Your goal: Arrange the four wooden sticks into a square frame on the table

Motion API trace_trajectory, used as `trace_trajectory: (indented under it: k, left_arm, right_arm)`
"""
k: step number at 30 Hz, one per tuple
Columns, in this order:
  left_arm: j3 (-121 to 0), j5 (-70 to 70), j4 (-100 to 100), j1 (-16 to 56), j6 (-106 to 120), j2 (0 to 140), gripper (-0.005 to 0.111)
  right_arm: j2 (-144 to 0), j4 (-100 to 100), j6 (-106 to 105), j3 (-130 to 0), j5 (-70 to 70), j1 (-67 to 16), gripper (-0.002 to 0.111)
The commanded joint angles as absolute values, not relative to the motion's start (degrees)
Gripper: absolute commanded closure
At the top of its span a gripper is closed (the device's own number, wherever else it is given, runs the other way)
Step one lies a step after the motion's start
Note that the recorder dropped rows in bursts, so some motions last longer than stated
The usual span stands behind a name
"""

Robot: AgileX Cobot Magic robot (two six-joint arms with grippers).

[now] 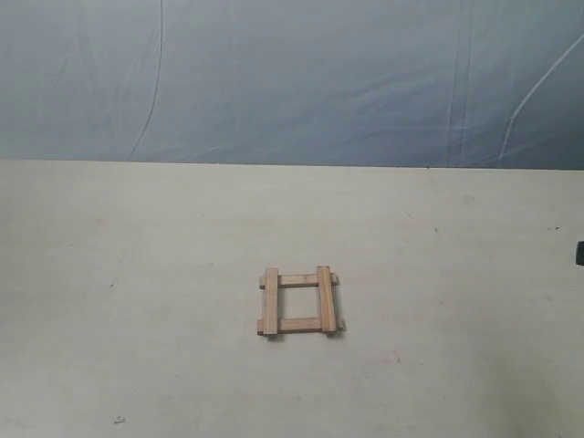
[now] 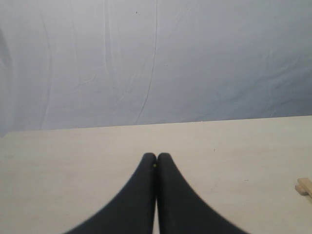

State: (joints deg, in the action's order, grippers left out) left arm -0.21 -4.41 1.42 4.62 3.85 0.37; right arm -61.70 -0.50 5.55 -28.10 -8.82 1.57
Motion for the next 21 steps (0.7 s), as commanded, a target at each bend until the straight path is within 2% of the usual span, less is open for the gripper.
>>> trace_trajectory:
  k: [1, 7, 11, 21]
  left_arm:
    - [0.00, -4.33, 1.38, 5.07, 3.67, 0.00, 0.107]
    - [0.00, -4.33, 1.38, 5.07, 3.67, 0.00, 0.107]
    - [0.00, -4.33, 1.38, 5.07, 3.67, 0.00, 0.107]
    - [0.00, -4.33, 1.36, 4.33, 3.67, 0.00, 0.107]
  right_arm:
    - [-48.93, 0.00, 4.90, -19.47, -3.10, 1.86, 0.109]
    - [-37.04, -0.61, 4.90, -8.14, 5.48, 1.55, 0.109]
    - [-33.27, -0.61, 4.90, -3.73, 6.37, 1.55, 0.109]
    - [-15.89, -6.73, 6.10, -7.72, 6.38, 1.55, 0.109]
